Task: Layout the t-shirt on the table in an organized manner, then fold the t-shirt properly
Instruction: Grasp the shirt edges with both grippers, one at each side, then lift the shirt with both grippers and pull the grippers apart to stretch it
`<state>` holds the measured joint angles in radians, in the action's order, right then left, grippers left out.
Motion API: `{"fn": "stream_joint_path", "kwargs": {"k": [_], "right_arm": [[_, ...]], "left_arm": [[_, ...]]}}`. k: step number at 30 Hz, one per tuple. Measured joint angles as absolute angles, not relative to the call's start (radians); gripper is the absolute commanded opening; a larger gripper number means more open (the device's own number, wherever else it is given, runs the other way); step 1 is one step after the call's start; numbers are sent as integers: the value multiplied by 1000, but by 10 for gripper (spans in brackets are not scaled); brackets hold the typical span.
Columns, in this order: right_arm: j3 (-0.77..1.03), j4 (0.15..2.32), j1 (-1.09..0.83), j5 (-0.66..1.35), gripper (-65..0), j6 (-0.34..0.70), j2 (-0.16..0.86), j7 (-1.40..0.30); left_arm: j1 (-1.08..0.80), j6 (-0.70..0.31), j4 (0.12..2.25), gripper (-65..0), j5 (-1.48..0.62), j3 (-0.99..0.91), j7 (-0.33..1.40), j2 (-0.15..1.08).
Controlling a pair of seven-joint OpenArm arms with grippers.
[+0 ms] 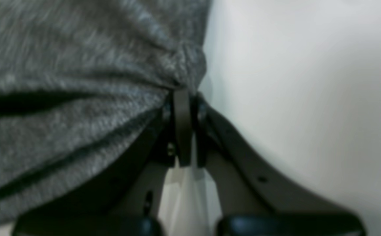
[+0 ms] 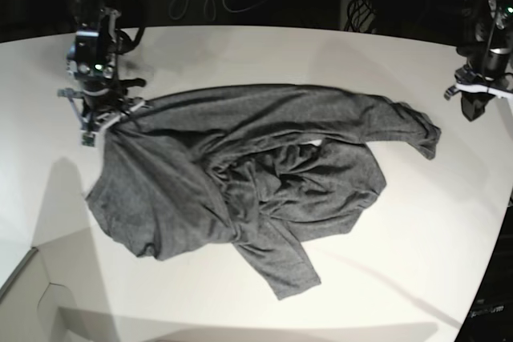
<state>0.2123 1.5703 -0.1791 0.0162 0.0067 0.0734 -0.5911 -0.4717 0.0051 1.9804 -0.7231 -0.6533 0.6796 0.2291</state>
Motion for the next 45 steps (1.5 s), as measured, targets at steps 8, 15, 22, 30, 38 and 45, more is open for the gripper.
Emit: {"fn": "stream_joint_path", "kwargs": {"k": [8,15,22,30,38,45], "right_arm": [[464,1713,-207,9,-650,7,30,-580],[594,1628,-138,14,-650,7,30,-591],[746,1591,-100,6,-650,7,25,-587],[717,1590,-121,9,-606,7,22,-590],[665,1591,-151,8,-513,7,22,-599],[664,1591,-156,7,-509,7,22,-601]], "left_arm": [[-370,4,1980,-645,-723,-647,700,230],[-254,4,1979,-645,-724,-646,892,229],[-184,4,1930,-616,-721,-648,923,173],[-99,6,1737,-367,-708,-543,908,131],[17,12,1523,-363,-709,-249,745,134],[117,17,1245,-362,-714,-91,599,136]]}}
